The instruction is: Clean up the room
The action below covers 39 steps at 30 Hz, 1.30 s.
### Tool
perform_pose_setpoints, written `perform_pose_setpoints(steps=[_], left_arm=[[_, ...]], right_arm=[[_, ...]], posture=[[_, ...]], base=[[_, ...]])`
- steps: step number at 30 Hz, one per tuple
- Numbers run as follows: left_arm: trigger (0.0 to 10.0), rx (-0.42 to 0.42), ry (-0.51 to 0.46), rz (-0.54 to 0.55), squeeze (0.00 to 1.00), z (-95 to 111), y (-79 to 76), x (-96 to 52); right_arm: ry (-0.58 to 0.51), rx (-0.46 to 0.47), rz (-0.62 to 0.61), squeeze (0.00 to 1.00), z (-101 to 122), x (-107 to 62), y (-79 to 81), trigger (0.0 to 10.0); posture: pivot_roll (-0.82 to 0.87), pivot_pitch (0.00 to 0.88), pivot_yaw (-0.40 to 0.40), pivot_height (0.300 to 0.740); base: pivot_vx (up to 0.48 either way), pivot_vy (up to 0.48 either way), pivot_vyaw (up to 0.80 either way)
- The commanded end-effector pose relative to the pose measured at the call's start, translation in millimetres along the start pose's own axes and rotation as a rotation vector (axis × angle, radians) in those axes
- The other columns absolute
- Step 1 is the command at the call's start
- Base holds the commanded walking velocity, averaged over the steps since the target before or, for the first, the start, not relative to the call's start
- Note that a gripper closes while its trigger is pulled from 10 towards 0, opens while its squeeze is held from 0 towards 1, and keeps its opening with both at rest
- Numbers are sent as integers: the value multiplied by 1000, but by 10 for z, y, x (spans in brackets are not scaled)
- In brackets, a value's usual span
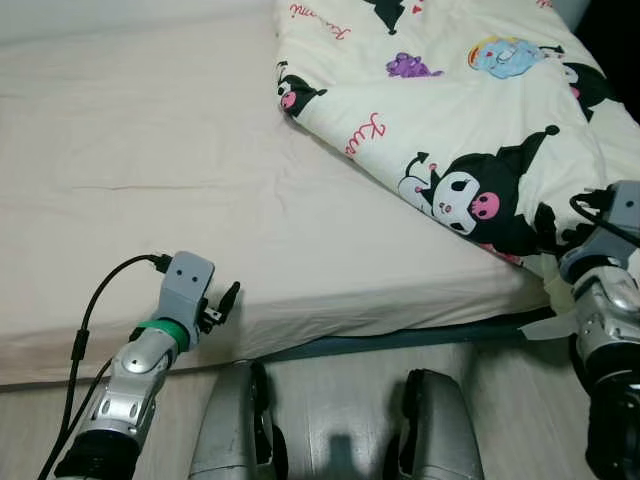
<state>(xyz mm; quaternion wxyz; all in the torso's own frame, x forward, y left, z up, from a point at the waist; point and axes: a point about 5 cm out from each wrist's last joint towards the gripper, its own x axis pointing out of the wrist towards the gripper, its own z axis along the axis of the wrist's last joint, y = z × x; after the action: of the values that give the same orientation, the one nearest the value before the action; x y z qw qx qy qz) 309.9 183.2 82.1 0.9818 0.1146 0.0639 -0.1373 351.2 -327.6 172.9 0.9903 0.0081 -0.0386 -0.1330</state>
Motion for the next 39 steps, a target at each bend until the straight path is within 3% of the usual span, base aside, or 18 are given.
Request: perform_pose_setpoints(steps=[1,19,23,26,28,29,30,31,32,33,34,35,37,38,39], left_arm=[[10000,3,46,1,0,-94,24,-50],[10000,-20,60,-10,0,-94,-75,-33],[10000,-26,62,-12,0,-95,-109,-22],[10000,-31,62,-14,0,-94,-129,-14],[10000,-31,62,-14,0,-94,-129,-14],[10000,-37,58,-19,0,-81,-158,9],[10000,-37,58,-19,0,-81,-158,9],[10000,-47,44,-23,0,-40,-185,54],[10000,-47,44,-23,0,-40,-185,54],[10000,-57,28,-24,0,12,-201,99],[10000,-66,9,-22,0,71,-207,140],[10000,-66,9,-22,0,71,-207,140],[10000,-77,-17,-12,0,155,-186,186],[10000,-77,-17,-12,0,155,-186,186],[10000,-80,-25,-7,0,181,-172,200]], right_arm=[[48,10,-27,0,-102,-32,-32,0],[55,42,-17,0,-115,-43,-76,0],[34,11,78,0,-76,-8,64,0],[20,24,218,0,-62,21,284,0],[20,24,218,0,-62,21,284,0],[58,-2,525,0,-178,-45,705,0],[58,-2,525,0,-178,-45,705,0],[126,-62,880,0,-362,-268,1149,10000],[126,-62,880,0,-362,-268,1149,10000],[184,-96,1165,0,-517,-555,1480,10000],[232,-109,1383,0,-627,-852,1694,10000],[232,-109,1383,0,-627,-852,1694,10000],[276,-95,1587,0,-679,-1202,1846,10000],[276,-95,1587,0,-679,-1202,1846,10000],[301,-90,1672,0,-683,-1344,1886,10000]], posture=[[138,218,190,565],[101,201,166,565],[90,195,156,565],[81,192,153,565],[81,192,153,565],[58,185,145,565],[58,185,145,565],[44,181,137,565],[44,181,137,565],[36,178,132,565],[30,176,127,565],[30,176,127,565],[28,174,123,565],[28,174,123,565],[24,173,119,565]], base=[[0,0,0],[0,0,0],[0,0,0],[0,0,0],[0,0,0],[0,0,0],[0,0,0],[0,0,0],[0,0,0],[0,0,0],[0,0,0],[0,0,0],[0,0,0],[0,0,0],[0,0,0]])
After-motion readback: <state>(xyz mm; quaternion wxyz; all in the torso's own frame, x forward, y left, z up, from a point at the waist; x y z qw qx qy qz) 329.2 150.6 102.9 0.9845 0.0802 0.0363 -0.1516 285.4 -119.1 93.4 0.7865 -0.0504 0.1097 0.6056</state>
